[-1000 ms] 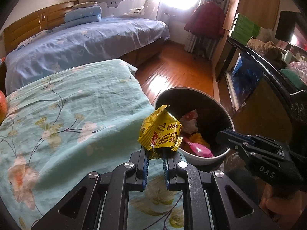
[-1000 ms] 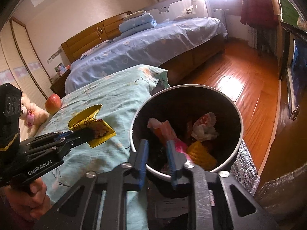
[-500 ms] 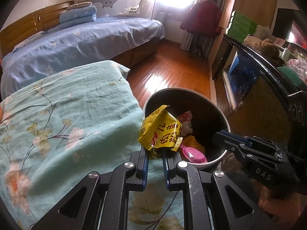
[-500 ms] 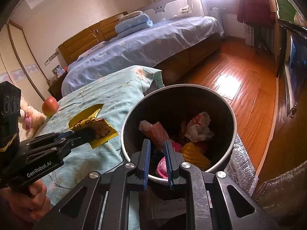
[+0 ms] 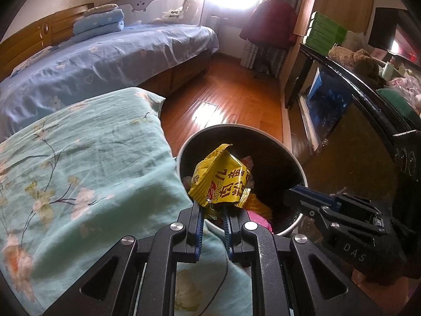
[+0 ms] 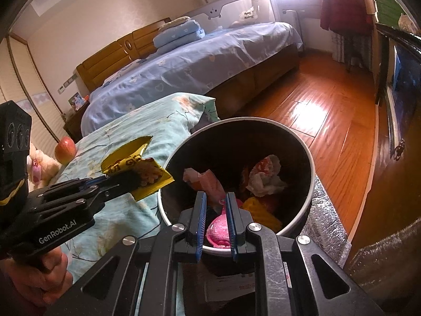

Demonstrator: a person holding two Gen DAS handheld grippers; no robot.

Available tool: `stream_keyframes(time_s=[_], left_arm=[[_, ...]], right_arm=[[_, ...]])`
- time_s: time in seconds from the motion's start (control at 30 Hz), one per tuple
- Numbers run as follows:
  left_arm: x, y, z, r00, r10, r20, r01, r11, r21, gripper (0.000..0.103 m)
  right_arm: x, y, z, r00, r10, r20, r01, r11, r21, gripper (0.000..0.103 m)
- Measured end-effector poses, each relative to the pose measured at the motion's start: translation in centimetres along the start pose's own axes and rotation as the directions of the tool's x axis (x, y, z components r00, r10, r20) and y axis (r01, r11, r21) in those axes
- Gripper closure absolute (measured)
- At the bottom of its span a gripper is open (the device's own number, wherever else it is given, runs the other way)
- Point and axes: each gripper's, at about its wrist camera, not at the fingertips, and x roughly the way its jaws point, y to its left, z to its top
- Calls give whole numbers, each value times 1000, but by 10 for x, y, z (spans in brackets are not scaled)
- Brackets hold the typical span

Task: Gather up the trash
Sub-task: 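Lower the candy tube into the bin with the right tool while the left lowers the wrapper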

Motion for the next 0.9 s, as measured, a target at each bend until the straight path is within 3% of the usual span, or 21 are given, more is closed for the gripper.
stream_keyframes(time_s=[0.9], left_arm=[[23,-8,12,999,-17,-27,18,1000,14,89]], right_arm=[[-2,-18,2,1000,-22,3,22,999,39,88]])
